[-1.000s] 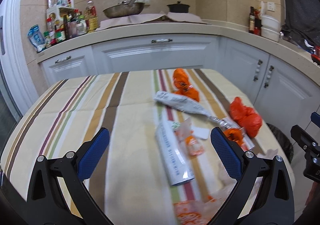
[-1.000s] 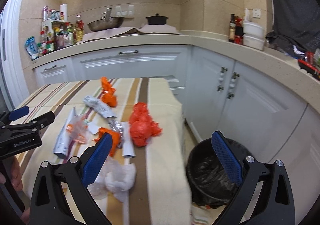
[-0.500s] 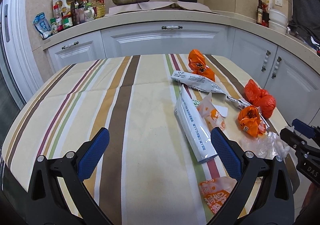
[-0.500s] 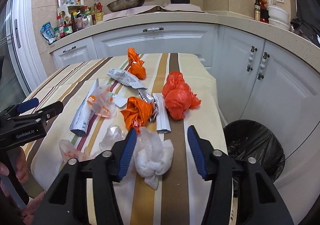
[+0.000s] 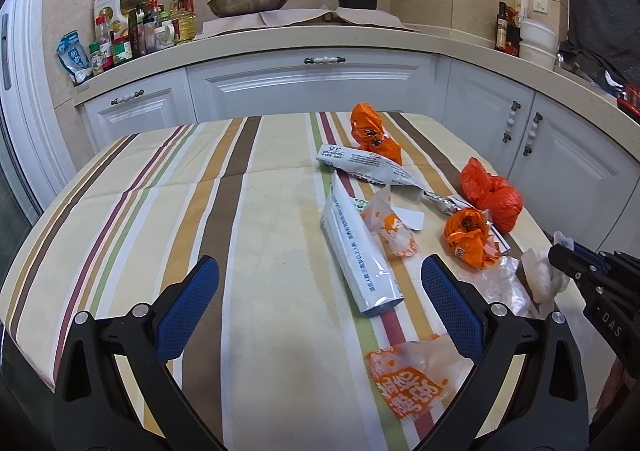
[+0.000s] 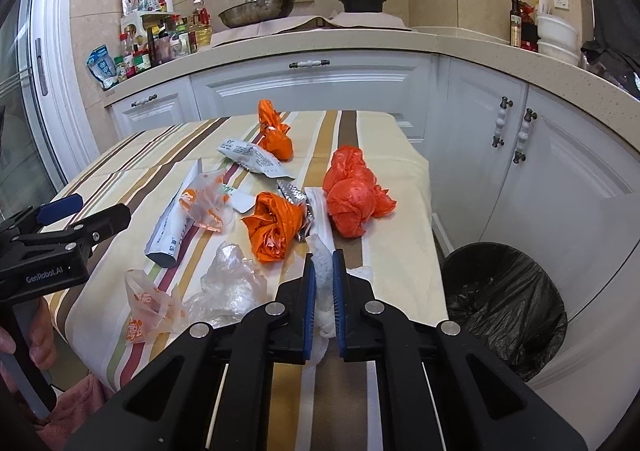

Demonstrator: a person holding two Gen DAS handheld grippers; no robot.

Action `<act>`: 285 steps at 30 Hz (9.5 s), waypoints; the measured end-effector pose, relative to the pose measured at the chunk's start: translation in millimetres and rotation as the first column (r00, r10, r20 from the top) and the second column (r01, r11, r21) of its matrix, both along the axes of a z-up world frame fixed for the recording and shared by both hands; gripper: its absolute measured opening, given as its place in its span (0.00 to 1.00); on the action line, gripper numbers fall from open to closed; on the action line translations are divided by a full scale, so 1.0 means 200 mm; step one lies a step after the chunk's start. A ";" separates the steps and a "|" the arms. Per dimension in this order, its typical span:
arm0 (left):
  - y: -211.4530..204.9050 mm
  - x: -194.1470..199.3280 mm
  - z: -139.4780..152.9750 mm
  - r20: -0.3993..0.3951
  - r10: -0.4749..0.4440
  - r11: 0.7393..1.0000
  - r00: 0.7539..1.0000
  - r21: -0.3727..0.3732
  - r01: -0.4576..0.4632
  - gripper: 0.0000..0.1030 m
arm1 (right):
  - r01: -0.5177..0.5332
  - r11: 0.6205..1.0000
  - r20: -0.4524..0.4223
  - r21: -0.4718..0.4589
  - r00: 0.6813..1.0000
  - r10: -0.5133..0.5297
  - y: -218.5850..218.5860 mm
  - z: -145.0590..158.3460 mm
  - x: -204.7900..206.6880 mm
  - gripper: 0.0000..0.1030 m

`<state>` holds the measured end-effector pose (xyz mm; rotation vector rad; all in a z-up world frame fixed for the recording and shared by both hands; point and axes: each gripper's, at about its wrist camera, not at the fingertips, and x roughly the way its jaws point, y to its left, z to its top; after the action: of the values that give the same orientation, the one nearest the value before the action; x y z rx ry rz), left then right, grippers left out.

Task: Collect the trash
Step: 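Grasp the white toothpaste tube with the left gripper while the right gripper grasps a clear plastic bag, then carry the tube and bag over the black bin and open both grippers, then move both grippers back over the table toward the remaining trash, then grasp the orange-printed wrapper with the left gripper while the right gripper grasps the clear bag, then carry the wrapper and clear bag to the bin and release both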

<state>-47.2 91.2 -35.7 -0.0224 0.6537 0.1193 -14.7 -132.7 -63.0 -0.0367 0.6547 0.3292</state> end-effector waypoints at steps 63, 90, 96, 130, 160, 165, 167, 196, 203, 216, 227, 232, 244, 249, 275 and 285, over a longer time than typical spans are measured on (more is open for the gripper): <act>-0.11 0.11 0.12 0.070 -0.113 0.984 0.991 -0.131 0.121 0.17 | 0.133 0.990 0.059 0.035 0.989 -0.135 -0.27 0.04 0.06 0.09; -1.54 0.57 -0.06 0.006 -0.475 0.879 0.880 0.059 0.474 0.18 | 0.367 0.928 0.059 0.071 0.927 -0.371 -1.11 -0.11 0.33 0.09; -1.59 0.70 -0.13 -0.060 -0.446 0.894 0.893 0.013 0.447 0.41 | 0.392 0.917 0.046 0.072 0.917 -0.396 -1.16 -0.19 0.41 0.35; -0.18 0.11 0.11 0.053 -0.082 0.996 0.995 0.032 0.080 0.59 | 0.020 0.996 0.105 0.086 0.994 -0.029 -0.13 0.05 0.02 0.44; 0.11 -0.07 -0.07 -0.001 0.014 0.997 1.000 -0.077 -0.014 0.59 | -0.153 0.987 -0.003 0.041 0.988 0.153 0.22 -0.13 -0.06 0.41; 0.04 -0.07 -0.06 0.005 -0.022 0.997 1.000 -0.072 0.022 0.59 | -0.127 0.991 0.034 0.049 0.992 0.125 0.16 -0.08 -0.08 0.41; 0.01 -0.07 -0.05 0.009 -0.043 0.997 0.999 -0.068 0.044 0.60 | -0.114 0.992 0.047 0.053 0.993 0.112 0.13 -0.05 -0.08 0.41; -0.26 -0.06 -0.26 -0.087 -0.157 0.987 0.984 -0.038 0.154 0.53 | 0.011 0.993 0.084 0.119 0.996 -0.021 -0.14 -0.03 -0.12 0.41; -0.25 -0.07 -0.23 -0.042 -0.161 0.987 0.986 -0.021 0.160 0.31 | 0.008 0.994 0.082 0.108 0.996 -0.017 -0.12 -0.03 -0.10 0.41; -0.21 -0.07 -0.18 -0.002 -0.142 0.990 0.990 -0.019 0.142 0.14 | 0.007 0.995 0.082 0.103 0.997 -0.015 -0.11 -0.03 -0.10 0.41; -0.32 -0.01 0.03 0.097 -0.206 0.978 0.974 -0.012 0.208 0.14 | 0.059 0.994 0.117 0.088 0.991 -0.069 -0.20 0.02 -0.07 0.41; -0.48 0.07 0.10 0.127 -0.286 0.957 0.950 -0.019 0.291 0.14 | 0.133 0.989 0.147 0.072 0.979 -0.142 -0.33 0.05 -0.05 0.41; -1.08 0.37 0.14 0.135 -0.457 0.888 0.879 0.010 0.460 0.14 | 0.313 0.949 0.165 0.026 0.935 -0.313 -0.73 0.03 0.08 0.41; -1.31 0.51 0.08 0.098 -0.489 0.872 0.867 0.020 0.489 0.14 | 0.352 0.936 0.160 0.017 0.923 -0.350 -0.84 0.00 0.15 0.41; -1.64 0.87 -0.10 -0.025 -0.454 0.891 0.891 -0.006 0.454 0.52 | 0.449 0.893 0.134 0.036 0.883 -0.450 -1.14 -0.11 0.35 0.57; -1.46 0.77 0.05 0.042 -0.443 0.896 0.896 -0.017 0.444 0.56 | 0.444 0.895 0.156 0.039 0.882 -0.444 -1.05 -0.02 0.28 0.57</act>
<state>107.1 -201.3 -25.4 0.0997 0.6083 -0.3318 41.2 -341.9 -66.8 0.0885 0.4831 -0.1184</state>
